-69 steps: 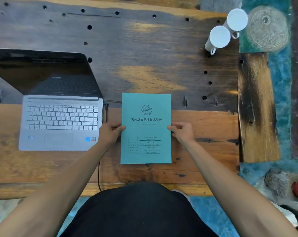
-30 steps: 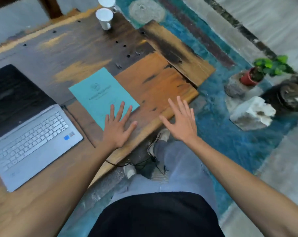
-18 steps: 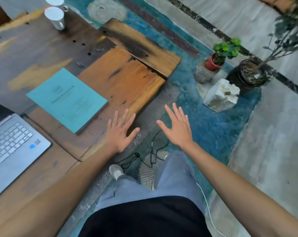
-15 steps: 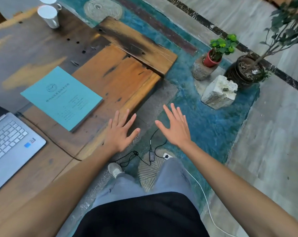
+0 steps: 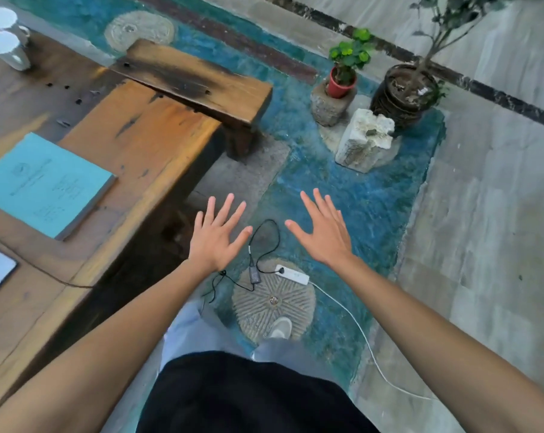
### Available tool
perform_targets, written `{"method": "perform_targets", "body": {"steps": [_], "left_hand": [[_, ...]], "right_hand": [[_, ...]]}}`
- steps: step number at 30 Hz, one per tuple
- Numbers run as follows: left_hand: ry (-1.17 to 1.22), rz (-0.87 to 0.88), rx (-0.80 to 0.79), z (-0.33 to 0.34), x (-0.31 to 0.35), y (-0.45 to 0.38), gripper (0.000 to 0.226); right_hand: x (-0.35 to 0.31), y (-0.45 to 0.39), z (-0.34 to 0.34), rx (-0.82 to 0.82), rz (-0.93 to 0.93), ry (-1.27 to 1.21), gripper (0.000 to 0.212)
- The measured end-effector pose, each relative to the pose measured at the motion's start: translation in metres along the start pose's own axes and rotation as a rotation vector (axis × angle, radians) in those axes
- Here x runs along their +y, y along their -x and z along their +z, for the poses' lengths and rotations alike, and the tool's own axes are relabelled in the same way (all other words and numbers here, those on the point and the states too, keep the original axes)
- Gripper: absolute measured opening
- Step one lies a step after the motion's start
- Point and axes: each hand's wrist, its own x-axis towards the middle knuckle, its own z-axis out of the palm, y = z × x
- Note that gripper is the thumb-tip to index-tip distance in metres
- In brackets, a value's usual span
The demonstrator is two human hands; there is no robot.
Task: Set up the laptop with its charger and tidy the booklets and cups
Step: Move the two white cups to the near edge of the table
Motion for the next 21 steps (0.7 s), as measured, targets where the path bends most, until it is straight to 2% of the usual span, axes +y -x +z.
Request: {"method": "perform_targets", "body": {"steps": [10, 21], "left_hand": [[-0.031, 0.133, -0.004, 0.017, 0.102, -0.037, 0.074], [0.012, 0.144, -0.032, 0.028, 0.162, -0.118, 0.076]], "right_hand": [[0.09, 0.031, -0.041, 0.068, 0.13, -0.058, 0.082], [0.159, -0.028, -0.071, 0.073, 0.14, -0.047, 0.083]]}}
